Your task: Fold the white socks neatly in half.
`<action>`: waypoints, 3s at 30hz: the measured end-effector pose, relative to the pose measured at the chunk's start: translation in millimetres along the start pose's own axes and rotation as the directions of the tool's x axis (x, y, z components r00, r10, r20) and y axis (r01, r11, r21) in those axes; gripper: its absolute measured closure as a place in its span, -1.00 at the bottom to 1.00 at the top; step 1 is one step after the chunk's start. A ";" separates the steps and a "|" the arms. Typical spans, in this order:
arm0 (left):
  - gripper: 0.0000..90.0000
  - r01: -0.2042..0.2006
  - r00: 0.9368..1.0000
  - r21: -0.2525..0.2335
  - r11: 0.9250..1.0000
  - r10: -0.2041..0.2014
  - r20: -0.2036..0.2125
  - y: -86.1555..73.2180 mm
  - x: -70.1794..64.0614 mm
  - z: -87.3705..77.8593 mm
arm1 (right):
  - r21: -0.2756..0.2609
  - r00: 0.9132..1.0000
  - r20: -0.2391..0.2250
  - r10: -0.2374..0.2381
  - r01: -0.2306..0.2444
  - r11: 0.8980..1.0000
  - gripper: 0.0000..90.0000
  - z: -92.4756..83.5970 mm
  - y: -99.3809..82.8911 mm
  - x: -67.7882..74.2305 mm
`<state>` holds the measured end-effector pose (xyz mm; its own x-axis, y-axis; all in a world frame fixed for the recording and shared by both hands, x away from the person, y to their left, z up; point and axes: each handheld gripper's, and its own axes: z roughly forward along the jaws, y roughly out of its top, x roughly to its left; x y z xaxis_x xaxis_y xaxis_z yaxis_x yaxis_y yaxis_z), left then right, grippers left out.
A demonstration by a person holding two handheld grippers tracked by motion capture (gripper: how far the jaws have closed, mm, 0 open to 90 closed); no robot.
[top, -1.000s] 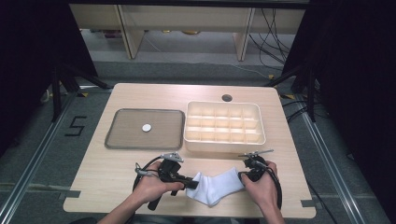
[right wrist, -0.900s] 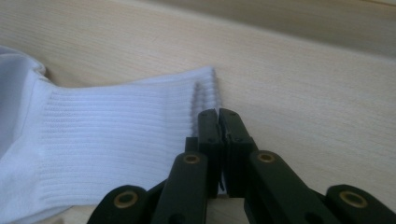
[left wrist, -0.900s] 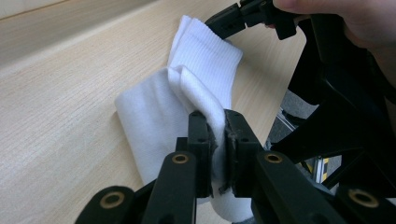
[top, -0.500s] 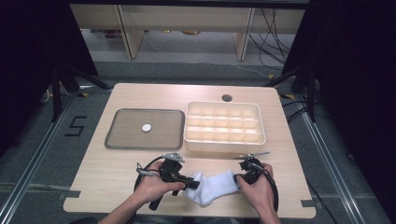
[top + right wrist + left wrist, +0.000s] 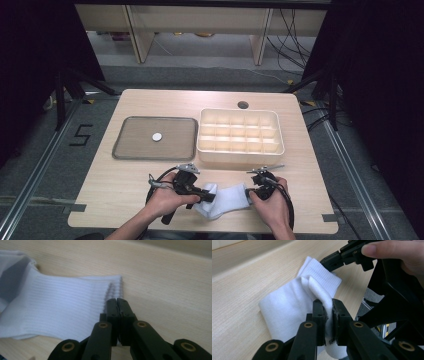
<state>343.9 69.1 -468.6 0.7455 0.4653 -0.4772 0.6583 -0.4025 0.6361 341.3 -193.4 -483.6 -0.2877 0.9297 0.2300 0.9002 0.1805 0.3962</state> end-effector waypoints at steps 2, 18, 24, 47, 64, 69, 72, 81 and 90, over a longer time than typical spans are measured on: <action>0.82 0.001 1.000 -0.002 1.000 -0.001 -0.002 0.1 -0.1 0.2 | -0.026 0.999 -0.023 -0.047 0.046 0.999 0.98 0.2 -0.9 -0.1; 0.82 0.000 1.000 0.005 1.000 0.000 -0.006 1.3 -0.3 4.1 | -0.022 1.000 0.003 0.004 -0.004 1.000 1.00 -2.6 -3.4 -6.0; 0.82 -0.001 1.000 0.003 1.000 0.001 -0.009 0.8 -1.3 10.4 | -0.006 1.000 0.004 0.003 -0.003 1.000 1.00 -1.1 -3.7 -2.6; 0.81 -0.012 0.999 0.025 1.000 0.013 -0.033 5.3 -3.9 20.2 | -0.020 0.998 -0.023 -0.063 0.063 0.998 1.00 5.1 -3.9 7.6; 0.80 -0.020 0.999 0.044 0.999 0.022 -0.045 7.4 -2.7 26.6 | -0.010 0.994 -0.035 -0.105 0.105 0.994 1.00 5.7 -5.3 14.8; 0.80 -0.019 0.998 0.036 0.999 0.021 -0.057 7.6 -2.6 28.1 | -0.019 0.995 -0.041 -0.096 0.095 0.995 1.00 6.3 -5.7 19.0; 0.80 -0.021 0.998 0.042 0.999 0.023 -0.056 9.3 -2.6 27.7 | -0.019 0.995 -0.041 -0.094 0.093 0.995 1.00 6.5 -6.0 19.7; 0.80 -0.021 0.999 0.048 0.999 0.024 -0.048 10.2 -2.8 29.5 | -0.016 0.996 -0.042 -0.085 0.084 0.996 1.00 7.9 -6.7 20.0; 0.80 -0.019 0.998 0.057 0.998 0.022 -0.059 11.3 -3.0 33.2 | -0.010 0.995 -0.043 -0.092 0.092 0.996 1.00 8.3 -6.8 21.5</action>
<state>352.6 37.0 -480.1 0.7525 0.5020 -0.4262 0.6489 -0.4552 0.6097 331.7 -172.0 -488.8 -0.3833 0.8943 0.2307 0.8667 0.2620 0.4245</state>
